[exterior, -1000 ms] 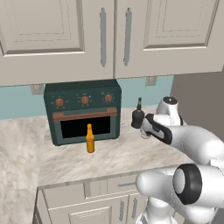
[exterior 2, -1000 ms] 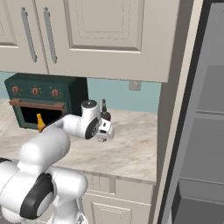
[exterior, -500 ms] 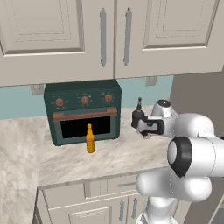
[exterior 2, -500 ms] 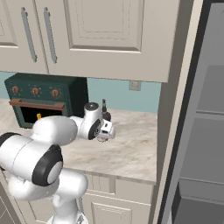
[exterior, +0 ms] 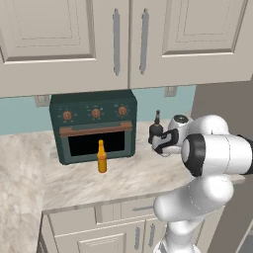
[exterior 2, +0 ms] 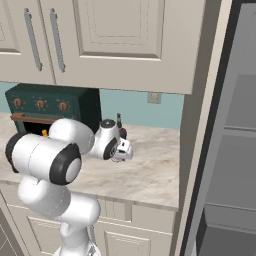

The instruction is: Place the beer and liquor on the top shelf of the fridge to keep them out of children's reach, and place the garlic on lower shelves for easy access.

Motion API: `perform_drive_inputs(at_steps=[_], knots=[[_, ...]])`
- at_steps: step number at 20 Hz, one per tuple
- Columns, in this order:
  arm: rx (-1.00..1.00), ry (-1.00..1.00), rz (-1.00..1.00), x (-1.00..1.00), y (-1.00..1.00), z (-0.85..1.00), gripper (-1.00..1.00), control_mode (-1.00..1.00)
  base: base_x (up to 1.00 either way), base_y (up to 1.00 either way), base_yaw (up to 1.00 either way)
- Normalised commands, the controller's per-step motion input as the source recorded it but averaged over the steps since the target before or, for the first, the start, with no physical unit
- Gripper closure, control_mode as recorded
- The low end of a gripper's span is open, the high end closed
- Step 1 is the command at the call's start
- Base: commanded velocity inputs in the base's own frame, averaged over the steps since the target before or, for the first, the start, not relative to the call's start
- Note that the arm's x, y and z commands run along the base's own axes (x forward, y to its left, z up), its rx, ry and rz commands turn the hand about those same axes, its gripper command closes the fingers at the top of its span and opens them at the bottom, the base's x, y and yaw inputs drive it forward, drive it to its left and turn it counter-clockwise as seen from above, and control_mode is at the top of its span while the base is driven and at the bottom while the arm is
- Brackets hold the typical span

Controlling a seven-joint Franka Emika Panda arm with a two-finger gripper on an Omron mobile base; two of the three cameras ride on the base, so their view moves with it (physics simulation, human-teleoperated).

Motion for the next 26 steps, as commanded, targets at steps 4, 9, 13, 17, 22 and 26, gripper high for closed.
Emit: perform_drive_inputs(at_steps=[4,9,13,17,22,26], knots=[[0.00,0.00,0.00,0.20,0.00,-0.26,-1.00,-1.00,0.00,0.00,0.00],[0.00,0.00,0.00,0.18,0.00,-0.25,-1.00,-1.00,0.00,0.00,0.00],[0.00,0.00,0.00,0.17,0.00,-0.19,-1.00,-1.00,0.00,0.00,0.00],[0.00,0.00,0.00,0.11,0.00,-0.33,1.00,-1.00,0.00,0.00,0.00],[0.00,0.00,0.00,0.00,0.03,-0.34,1.00,-1.00,0.00,0.00,0.00],[0.00,-0.01,0.09,-0.35,0.00,-0.11,1.00,-1.00,0.00,0.00,0.00]])
